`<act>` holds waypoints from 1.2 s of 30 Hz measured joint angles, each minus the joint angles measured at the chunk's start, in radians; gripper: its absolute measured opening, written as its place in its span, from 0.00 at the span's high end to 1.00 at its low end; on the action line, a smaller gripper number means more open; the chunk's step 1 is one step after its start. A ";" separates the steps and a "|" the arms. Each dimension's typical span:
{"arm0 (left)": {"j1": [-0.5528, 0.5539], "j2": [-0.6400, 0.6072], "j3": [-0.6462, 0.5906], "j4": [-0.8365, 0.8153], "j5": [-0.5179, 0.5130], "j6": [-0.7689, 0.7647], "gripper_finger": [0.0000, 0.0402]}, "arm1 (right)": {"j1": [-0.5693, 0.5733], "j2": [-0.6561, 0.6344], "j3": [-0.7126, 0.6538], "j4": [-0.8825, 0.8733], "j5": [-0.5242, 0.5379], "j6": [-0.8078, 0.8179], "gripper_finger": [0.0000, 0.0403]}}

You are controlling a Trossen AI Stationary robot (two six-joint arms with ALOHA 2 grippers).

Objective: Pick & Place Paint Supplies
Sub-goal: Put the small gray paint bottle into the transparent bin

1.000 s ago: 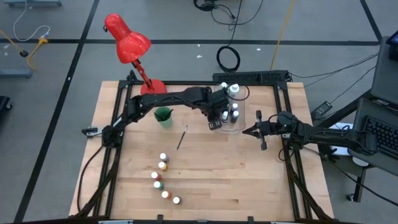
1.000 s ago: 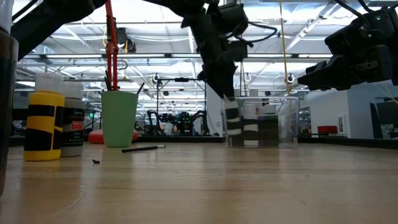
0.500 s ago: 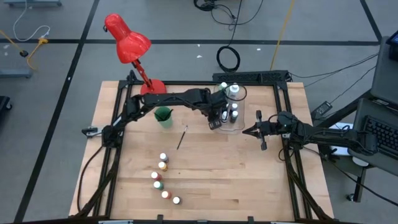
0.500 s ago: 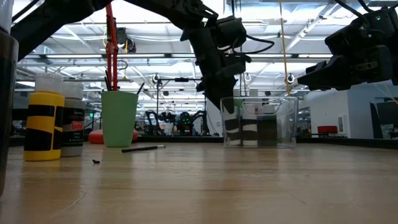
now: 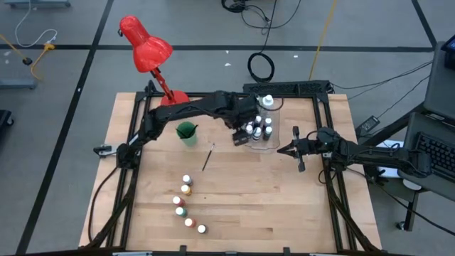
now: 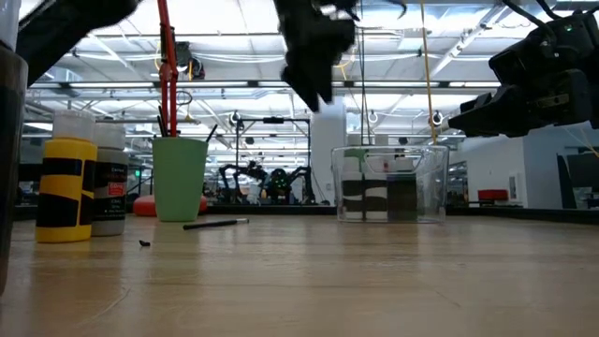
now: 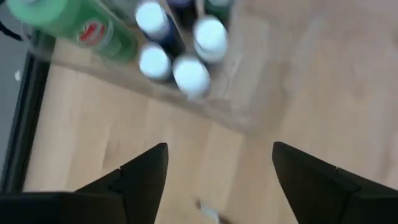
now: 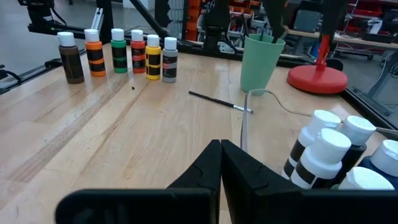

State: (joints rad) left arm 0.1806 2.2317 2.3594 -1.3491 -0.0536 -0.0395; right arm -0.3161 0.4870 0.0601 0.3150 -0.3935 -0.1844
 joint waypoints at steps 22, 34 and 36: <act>-0.591 -0.957 -1.068 0.306 -0.123 -0.407 0.48 | 0.003 0.007 0.000 0.009 0.000 0.016 0.99; -0.749 -0.917 -1.209 0.564 -0.138 -0.412 0.58 | 0.003 0.007 0.000 0.009 0.001 0.045 0.99; -0.767 -0.903 -1.209 0.608 -0.156 -0.428 0.58 | 0.003 0.008 0.000 0.007 0.001 0.044 0.99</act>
State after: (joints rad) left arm -0.5863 1.3288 1.1503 -0.7412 -0.2099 -0.4676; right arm -0.3126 0.4946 0.0601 0.3225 -0.3927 -0.1402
